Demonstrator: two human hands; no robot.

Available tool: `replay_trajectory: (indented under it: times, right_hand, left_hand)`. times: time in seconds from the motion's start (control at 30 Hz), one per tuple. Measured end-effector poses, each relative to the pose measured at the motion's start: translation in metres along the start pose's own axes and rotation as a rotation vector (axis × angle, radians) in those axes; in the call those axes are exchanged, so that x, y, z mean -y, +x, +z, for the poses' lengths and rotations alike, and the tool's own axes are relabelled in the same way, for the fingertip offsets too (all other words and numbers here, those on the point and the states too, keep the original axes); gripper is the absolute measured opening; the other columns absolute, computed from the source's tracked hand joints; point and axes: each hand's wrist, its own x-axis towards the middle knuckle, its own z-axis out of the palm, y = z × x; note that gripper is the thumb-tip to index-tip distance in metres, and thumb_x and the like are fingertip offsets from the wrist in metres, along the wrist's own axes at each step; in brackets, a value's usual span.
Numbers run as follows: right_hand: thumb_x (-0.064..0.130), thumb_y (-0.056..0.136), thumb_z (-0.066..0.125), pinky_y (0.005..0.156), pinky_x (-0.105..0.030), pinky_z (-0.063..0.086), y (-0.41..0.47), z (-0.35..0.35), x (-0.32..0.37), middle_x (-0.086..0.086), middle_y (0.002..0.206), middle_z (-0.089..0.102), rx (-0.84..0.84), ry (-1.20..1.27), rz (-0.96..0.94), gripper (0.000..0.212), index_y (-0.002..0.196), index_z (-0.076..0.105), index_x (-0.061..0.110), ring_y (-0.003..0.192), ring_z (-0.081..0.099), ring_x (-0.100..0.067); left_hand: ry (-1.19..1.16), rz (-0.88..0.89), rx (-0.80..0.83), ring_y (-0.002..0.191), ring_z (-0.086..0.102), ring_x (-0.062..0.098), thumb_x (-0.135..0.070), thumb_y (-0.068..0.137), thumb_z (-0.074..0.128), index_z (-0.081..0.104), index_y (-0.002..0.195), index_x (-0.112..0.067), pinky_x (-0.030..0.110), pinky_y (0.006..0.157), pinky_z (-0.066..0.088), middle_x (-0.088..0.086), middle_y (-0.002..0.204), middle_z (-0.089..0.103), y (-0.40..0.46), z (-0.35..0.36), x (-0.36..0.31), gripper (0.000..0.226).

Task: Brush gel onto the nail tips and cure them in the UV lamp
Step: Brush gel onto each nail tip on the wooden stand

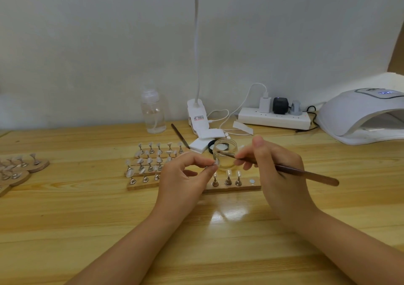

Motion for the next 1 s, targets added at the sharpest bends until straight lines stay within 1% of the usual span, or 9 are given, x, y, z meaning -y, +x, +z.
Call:
replay_trajectory:
  times: [0.13, 0.2, 0.27, 0.4, 0.53, 0.67, 0.77, 0.9, 1.0]
  right_hand:
    - [0.041, 0.087, 0.045, 0.052, -0.012, 0.046, -0.0008, 0.0009, 0.0016, 0.002, 0.051, 0.063, -0.009, 0.065, 0.057, 0.043, 0.057, 0.064, 0.017, 0.048, 0.059, -0.005]
    - [0.042, 0.086, 0.039, 0.055, -0.014, 0.048, -0.0009, 0.001, 0.0019, 0.001, 0.058, 0.065, -0.013, 0.032, 0.007, 0.043, 0.061, 0.064, 0.019, 0.053, 0.061, -0.005]
    - [0.04, 0.088, 0.041, 0.058, -0.017, 0.049, -0.0008, 0.0007, 0.0013, 0.0, 0.062, 0.065, 0.013, -0.005, -0.008, 0.041, 0.063, 0.065, 0.018, 0.057, 0.062, -0.007]
    - [0.038, 0.088, 0.043, 0.053, -0.013, 0.046, -0.0012, -0.0006, 0.0011, -0.001, 0.051, 0.062, -0.009, 0.05, 0.063, 0.044, 0.055, 0.063, 0.017, 0.047, 0.058, -0.006]
    - [0.037, 0.09, 0.044, 0.058, -0.014, 0.048, -0.0003, 0.0003, 0.0003, 0.0, 0.063, 0.066, 0.006, 0.008, 0.001, 0.038, 0.065, 0.065, 0.019, 0.057, 0.062, -0.005]
    - [0.044, 0.086, 0.046, 0.053, -0.014, 0.047, -0.0012, 0.0007, 0.0016, -0.001, 0.053, 0.064, -0.003, 0.055, 0.054, 0.042, 0.057, 0.064, 0.019, 0.048, 0.06, -0.007]
    - [0.041, 0.087, 0.04, 0.058, -0.014, 0.048, -0.0008, 0.0006, 0.0014, -0.001, 0.064, 0.066, 0.0, 0.006, -0.007, 0.039, 0.064, 0.065, 0.021, 0.057, 0.061, -0.006]
    - [0.043, 0.085, 0.043, 0.054, -0.012, 0.047, -0.0014, 0.001, 0.0012, -0.001, 0.056, 0.065, 0.025, 0.065, 0.034, 0.043, 0.06, 0.065, 0.017, 0.051, 0.061, -0.005]
    - [0.04, 0.087, 0.04, 0.057, -0.014, 0.048, -0.0005, 0.0006, 0.0001, 0.001, 0.062, 0.066, 0.012, 0.023, -0.018, 0.04, 0.064, 0.065, 0.019, 0.055, 0.062, -0.007]
  left_hand:
    - [-0.001, -0.009, -0.005, 0.073, 0.063, 0.007, -0.01, 0.072, 0.074, 0.067, 0.066, -0.028, 0.041, 0.072, 0.054, -0.015, 0.077, 0.068, 0.0, -0.0002, -0.0012, 0.02]
    - [0.003, -0.007, -0.002, 0.073, 0.063, 0.006, -0.01, 0.073, 0.073, 0.067, 0.066, -0.028, 0.04, 0.072, 0.054, -0.015, 0.077, 0.068, 0.0002, -0.0001, -0.0009, 0.02]
    - [0.003, -0.006, -0.005, 0.073, 0.063, 0.005, -0.01, 0.073, 0.073, 0.066, 0.066, -0.029, 0.039, 0.071, 0.054, -0.016, 0.077, 0.068, -0.0001, 0.0002, -0.0006, 0.022]
    - [0.003, -0.012, -0.005, 0.071, 0.063, 0.005, -0.011, 0.072, 0.074, 0.066, 0.065, -0.03, 0.036, 0.07, 0.055, -0.015, 0.077, 0.068, -0.0004, 0.0003, -0.0011, 0.021]
    - [0.004, -0.008, -0.006, 0.07, 0.062, 0.003, -0.011, 0.073, 0.073, 0.066, 0.066, -0.03, 0.031, 0.068, 0.054, -0.014, 0.076, 0.068, 0.0002, -0.0001, -0.0003, 0.022]
    - [0.01, -0.011, -0.001, 0.069, 0.061, 0.002, -0.011, 0.073, 0.073, 0.067, 0.066, -0.028, 0.027, 0.066, 0.053, -0.016, 0.078, 0.068, 0.0, 0.0001, 0.0003, 0.02]
    - [0.013, -0.004, 0.001, 0.069, 0.062, 0.001, -0.011, 0.073, 0.073, 0.067, 0.067, -0.028, 0.028, 0.066, 0.054, -0.016, 0.078, 0.068, 0.0004, -0.0002, 0.0009, 0.02]
    - [0.015, -0.005, -0.004, 0.067, 0.061, 0.001, -0.011, 0.072, 0.074, 0.066, 0.064, -0.031, 0.03, 0.065, 0.054, -0.016, 0.076, 0.067, 0.0, 0.0005, 0.0011, 0.023]
    - [0.013, -0.014, -0.005, 0.066, 0.06, 0.001, -0.011, 0.072, 0.074, 0.066, 0.064, -0.03, 0.028, 0.065, 0.053, -0.016, 0.075, 0.067, 0.0008, 0.0006, 0.0022, 0.023]
